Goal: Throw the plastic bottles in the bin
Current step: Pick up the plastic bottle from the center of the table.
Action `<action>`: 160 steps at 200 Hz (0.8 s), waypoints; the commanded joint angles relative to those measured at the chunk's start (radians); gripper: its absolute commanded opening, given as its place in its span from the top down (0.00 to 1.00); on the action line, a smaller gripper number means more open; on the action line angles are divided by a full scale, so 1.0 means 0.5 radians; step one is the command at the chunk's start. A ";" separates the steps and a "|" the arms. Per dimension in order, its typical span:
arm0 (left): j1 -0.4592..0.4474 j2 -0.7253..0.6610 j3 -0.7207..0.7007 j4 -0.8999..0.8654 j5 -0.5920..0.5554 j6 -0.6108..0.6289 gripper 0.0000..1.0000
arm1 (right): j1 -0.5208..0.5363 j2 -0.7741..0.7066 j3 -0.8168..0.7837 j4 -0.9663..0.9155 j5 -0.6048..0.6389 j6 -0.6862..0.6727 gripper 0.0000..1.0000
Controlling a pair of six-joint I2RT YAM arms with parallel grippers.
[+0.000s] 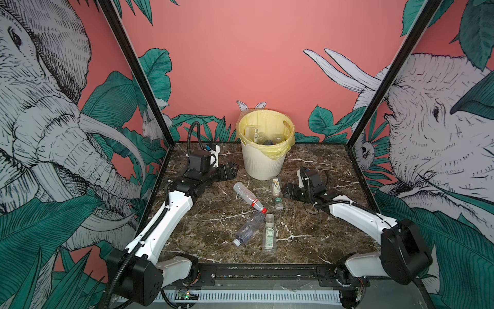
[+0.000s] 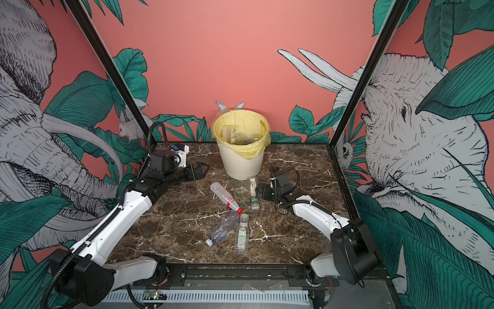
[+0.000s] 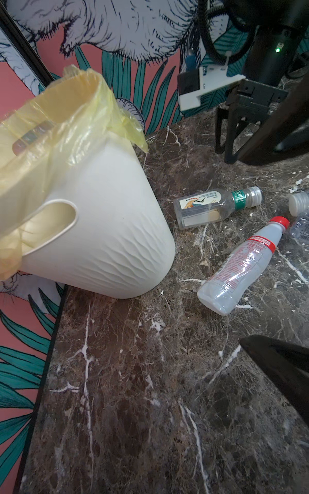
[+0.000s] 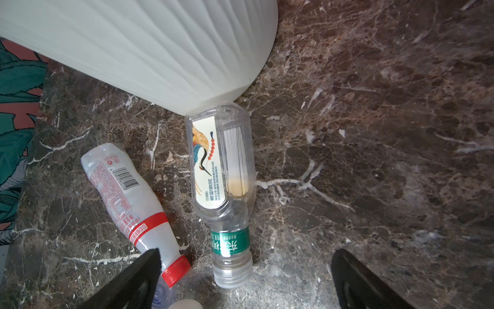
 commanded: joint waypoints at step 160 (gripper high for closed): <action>0.009 -0.178 -0.357 -0.089 -0.040 -0.009 0.01 | 0.168 0.372 0.401 -0.172 0.148 -0.063 0.01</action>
